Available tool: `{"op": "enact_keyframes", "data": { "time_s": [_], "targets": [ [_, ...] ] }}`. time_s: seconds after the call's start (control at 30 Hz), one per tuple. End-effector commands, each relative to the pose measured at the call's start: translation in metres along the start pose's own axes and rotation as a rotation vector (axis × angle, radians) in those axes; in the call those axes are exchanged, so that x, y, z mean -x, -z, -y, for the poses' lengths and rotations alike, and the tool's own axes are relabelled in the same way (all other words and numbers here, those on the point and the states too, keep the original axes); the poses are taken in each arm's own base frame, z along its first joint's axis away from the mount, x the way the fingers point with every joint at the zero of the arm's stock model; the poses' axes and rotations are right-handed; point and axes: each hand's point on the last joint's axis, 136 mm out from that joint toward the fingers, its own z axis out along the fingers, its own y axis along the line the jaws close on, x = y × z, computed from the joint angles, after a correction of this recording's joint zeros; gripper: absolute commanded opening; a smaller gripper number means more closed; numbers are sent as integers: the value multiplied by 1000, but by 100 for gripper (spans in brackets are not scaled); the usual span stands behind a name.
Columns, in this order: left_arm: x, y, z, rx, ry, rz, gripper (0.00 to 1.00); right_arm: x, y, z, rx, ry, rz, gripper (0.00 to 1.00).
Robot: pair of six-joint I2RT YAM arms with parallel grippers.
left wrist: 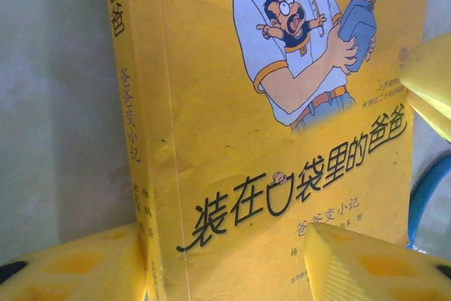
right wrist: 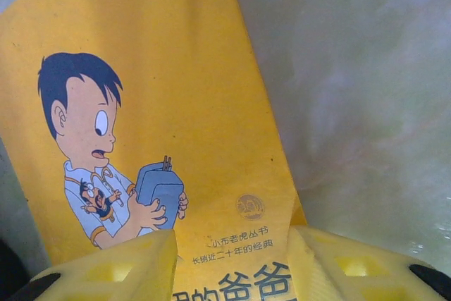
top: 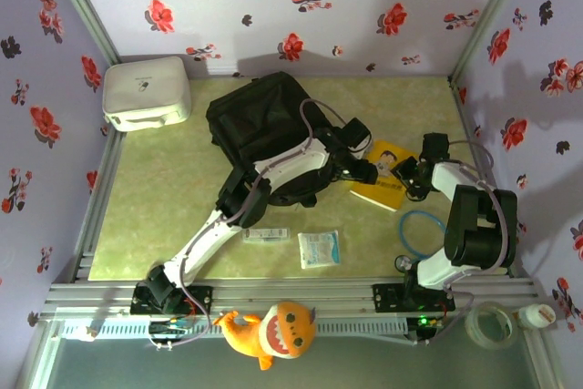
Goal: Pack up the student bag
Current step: Pick up the book from the middle-right of the table.
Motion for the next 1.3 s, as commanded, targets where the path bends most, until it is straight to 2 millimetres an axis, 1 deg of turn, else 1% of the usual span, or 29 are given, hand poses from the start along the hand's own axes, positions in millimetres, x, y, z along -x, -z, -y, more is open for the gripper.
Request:
{"op": "enact_keyframes", "data": {
  "time_s": [0.0, 0.13, 0.2, 0.27, 0.33, 0.43, 0.53, 0.6, 0.77, 0.9, 1.0, 1.07, 1.13, 1.2, 1.27],
  "targets": [
    [7, 7, 13, -86, 39, -3, 57, -42, -18, 0, 55, -62, -174, 46],
    [25, 33, 34, -192, 54, 60, 51, -42, -18, -1, 71, -75, -165, 45],
    [30, 44, 41, -218, 55, 81, 48, -41, -17, -3, 80, -76, -163, 44],
    [32, 54, 47, -238, 55, 96, 43, -41, -16, -5, 90, -76, -161, 44],
    [33, 62, 51, -247, 53, 109, 42, -40, -15, -7, 96, -75, -158, 44],
    [34, 72, 58, -279, 59, 123, 38, -39, -15, -9, 104, -66, -154, 44],
    [33, 78, 63, -310, 69, 132, 36, -37, -14, -10, 107, -56, -149, 44],
    [31, 79, 63, -314, 74, 133, 36, -37, -15, -10, 106, -53, -147, 44],
    [25, 72, 55, -298, 96, 112, 29, -36, -16, -8, 97, -50, -140, 44],
    [22, 74, 53, -285, 89, 105, 25, -34, -14, -10, 105, -43, -131, 44],
    [23, 79, 50, -279, 83, 116, 16, -32, -12, -12, 112, -37, -124, 45],
    [27, 86, 49, -273, 76, 132, 9, -31, -9, -14, 117, -33, -120, 45],
    [33, 98, 46, -266, 68, 165, 0, -30, -6, -17, 126, -28, -112, 46],
    [40, 114, 45, -270, 55, 198, 0, -27, 0, -23, 148, -23, -98, 47],
    [49, 136, 42, -275, 49, 252, 0, -25, 8, -33, 192, -19, -88, 49]
  ]
}}
